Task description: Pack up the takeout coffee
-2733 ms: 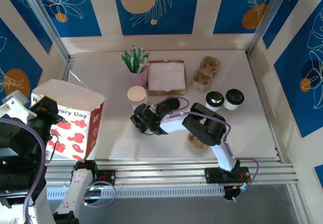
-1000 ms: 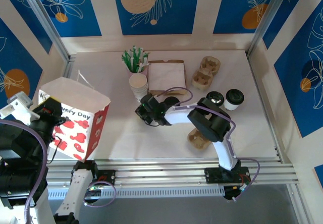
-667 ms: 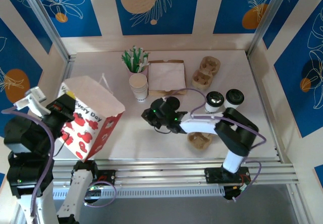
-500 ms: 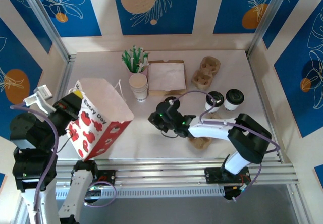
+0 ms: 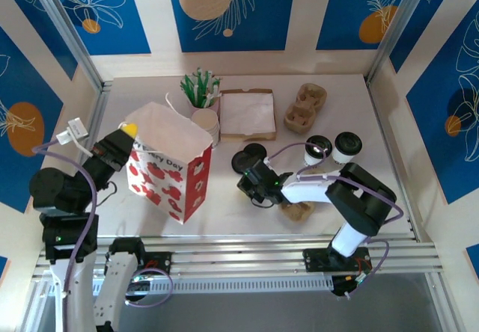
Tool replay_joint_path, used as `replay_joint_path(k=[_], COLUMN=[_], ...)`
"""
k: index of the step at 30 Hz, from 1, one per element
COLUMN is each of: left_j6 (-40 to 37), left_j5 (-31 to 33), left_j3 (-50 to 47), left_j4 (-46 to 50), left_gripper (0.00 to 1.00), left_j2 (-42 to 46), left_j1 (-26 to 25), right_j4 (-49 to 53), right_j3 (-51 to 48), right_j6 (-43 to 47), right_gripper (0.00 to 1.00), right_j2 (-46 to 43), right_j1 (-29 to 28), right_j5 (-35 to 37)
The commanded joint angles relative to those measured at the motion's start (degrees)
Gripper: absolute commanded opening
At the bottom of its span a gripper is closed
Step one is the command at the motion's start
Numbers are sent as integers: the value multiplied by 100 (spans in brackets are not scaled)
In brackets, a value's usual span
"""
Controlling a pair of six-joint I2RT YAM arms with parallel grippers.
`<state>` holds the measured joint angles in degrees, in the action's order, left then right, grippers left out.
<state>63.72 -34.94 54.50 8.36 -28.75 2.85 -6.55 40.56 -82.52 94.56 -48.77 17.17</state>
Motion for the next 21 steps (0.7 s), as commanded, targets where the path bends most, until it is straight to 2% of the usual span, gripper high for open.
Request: replay_joint_path(k=[1,7,15,17,21], left_j6=[951,1033,1200,1200,1051], left_j5=[-437,-581,-576,-560,-578], left_j3=[-618,-1243,-2156,-2297,-2325], left_j4=[-1685,-2208,-2629,-2630,-2420], left_gripper=[0,0,0,0,0], left_j2=[149,459,989,1126,1264], left_j1=[-41,-122,-324,-368,-439], right_j4=[36,-101,-193,-79,640], right_j3=[298,456,496,465,585], right_j6=[70,204,486,627,1246], right_gripper=[13,13,15,20,47], right_j2=[173,445,406,140,-686], right_j1=[158,514,667,623,377], right_j5=[53,2,-115,-138,-258])
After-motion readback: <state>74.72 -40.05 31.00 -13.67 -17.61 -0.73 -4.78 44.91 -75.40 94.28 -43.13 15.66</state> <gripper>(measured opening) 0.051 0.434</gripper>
